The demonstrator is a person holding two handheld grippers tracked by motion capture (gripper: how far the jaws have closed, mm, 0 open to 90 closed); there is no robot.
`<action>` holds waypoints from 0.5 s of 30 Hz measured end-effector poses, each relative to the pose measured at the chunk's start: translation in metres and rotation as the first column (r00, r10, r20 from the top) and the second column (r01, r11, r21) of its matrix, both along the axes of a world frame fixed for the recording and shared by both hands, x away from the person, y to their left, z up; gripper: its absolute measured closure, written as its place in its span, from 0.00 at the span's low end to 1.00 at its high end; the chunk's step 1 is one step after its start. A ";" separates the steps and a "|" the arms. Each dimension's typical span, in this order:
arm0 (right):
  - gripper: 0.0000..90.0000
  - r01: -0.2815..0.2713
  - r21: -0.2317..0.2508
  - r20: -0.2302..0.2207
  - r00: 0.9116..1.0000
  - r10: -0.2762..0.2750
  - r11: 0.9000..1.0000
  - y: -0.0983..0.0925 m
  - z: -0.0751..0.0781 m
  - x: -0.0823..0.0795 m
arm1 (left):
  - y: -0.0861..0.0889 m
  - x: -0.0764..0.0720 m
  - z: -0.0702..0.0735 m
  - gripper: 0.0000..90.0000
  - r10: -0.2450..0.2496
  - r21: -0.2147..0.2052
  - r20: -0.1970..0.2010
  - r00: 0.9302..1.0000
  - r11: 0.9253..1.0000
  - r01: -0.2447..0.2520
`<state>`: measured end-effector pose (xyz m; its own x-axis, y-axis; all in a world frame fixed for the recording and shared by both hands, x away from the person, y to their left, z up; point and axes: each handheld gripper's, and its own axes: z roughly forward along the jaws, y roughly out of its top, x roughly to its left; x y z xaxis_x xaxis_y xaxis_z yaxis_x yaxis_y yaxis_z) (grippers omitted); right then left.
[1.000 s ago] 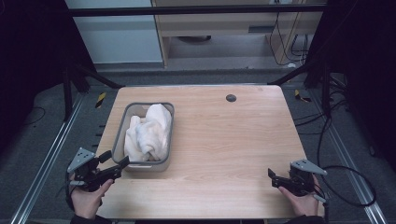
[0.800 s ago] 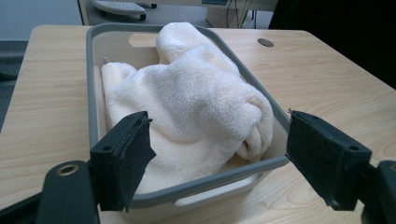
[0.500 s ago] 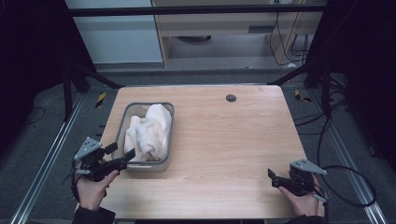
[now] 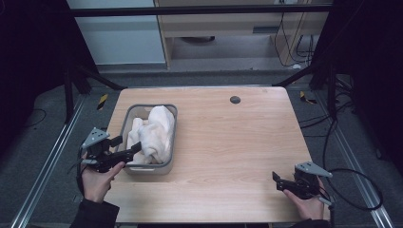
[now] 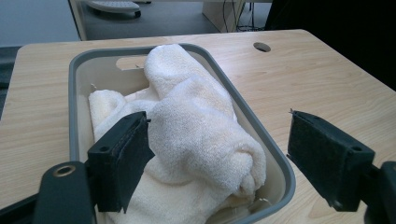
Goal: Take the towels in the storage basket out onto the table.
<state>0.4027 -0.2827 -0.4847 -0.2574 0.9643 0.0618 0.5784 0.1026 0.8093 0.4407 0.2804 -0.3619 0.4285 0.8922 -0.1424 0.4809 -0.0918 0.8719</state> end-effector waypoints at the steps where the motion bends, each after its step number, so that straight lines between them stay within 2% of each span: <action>1: 0.11 0.000 0.000 0.000 1.000 0.000 1.000 0.000 0.000 0.000 | -0.001 0.002 0.000 0.23 0.002 0.002 -0.001 1.000 1.000 -0.002; 15: 0.10 -0.007 -0.002 -0.007 1.000 0.007 1.000 0.000 -0.001 0.001 | -0.009 0.026 0.000 0.21 0.009 0.044 -0.053 0.999 0.999 -0.007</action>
<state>0.4038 -0.2829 -0.4853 -0.2634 0.9627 0.0619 0.5829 0.1077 0.8053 0.4664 0.2709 -0.3616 0.4142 0.9016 -0.1250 0.5272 -0.1256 0.8404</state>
